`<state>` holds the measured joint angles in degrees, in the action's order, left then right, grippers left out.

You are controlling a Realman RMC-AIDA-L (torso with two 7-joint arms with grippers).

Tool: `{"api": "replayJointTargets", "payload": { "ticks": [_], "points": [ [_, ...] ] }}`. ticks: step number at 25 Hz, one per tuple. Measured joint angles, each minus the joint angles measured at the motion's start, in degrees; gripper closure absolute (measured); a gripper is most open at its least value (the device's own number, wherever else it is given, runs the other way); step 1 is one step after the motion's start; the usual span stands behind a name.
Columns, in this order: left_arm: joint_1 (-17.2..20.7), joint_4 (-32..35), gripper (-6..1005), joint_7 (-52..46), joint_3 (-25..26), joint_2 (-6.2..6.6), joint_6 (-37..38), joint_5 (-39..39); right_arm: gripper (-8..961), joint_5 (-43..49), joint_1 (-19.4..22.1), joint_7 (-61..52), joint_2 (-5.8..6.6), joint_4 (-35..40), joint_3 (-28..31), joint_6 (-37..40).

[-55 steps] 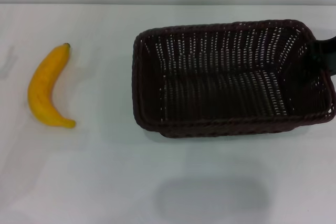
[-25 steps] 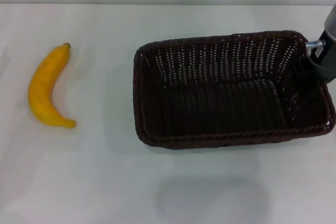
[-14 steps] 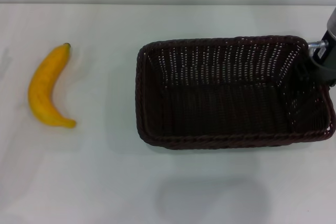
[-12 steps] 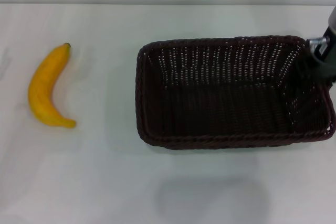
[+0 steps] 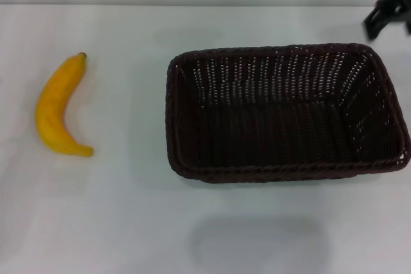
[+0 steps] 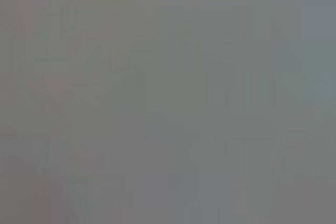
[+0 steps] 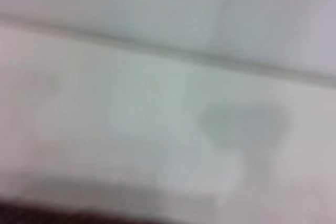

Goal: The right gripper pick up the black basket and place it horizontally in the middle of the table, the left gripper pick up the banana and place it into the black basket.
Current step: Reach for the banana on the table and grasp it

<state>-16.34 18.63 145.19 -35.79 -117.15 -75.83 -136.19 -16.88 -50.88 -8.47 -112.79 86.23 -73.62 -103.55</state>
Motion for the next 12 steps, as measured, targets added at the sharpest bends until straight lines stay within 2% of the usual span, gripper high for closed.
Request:
{"api": "replayJointTargets", "payload": {
  "ticks": [1,3,4,6,8,10,11,12],
  "points": [
    [0.2,0.2,116,-0.9,-0.1,0.02,0.2,0.3,320,1.1,1.9,1.2,-0.04,2.9,0.3,1.9],
    [0.9,1.1,116,-5.2,-0.3,0.31,1.2,1.7,322,3.0,6.7,5.6,-1.16,8.1,1.8,8.4],
    [1.2,1.7,116,-7.2,-0.3,0.49,1.8,2.6,323,3.3,9.9,9.2,-2.02,10.6,2.7,13.6],
    [2.0,4.6,116,-13.5,-0.3,0.84,4.0,6.5,326,1.2,16.5,14.8,-2.58,13.7,3.3,23.4],
    [2.9,8.2,116,-20.9,-0.3,0.98,6.3,11.3,328,-3.4,22.2,19.9,-2.4,14.7,2.8,33.4],
    [3.8,12.6,116,-30.3,-0.3,1.07,8.6,17.0,330,-12.9,29.7,29.6,-2.22,13.8,2.4,47.2],
    [4.1,15.3,117,-35.9,-0.3,1.07,9.6,20.5,331,-12.9,29.7,29.6,-2.22,13.8,2.4,47.2],
    [4.3,17.4,118,-41.1,-0.2,1.07,10.4,23.7,332,-23.0,34.2,41.2,-2.14,10.2,2.7,58.1]
  ]
}}
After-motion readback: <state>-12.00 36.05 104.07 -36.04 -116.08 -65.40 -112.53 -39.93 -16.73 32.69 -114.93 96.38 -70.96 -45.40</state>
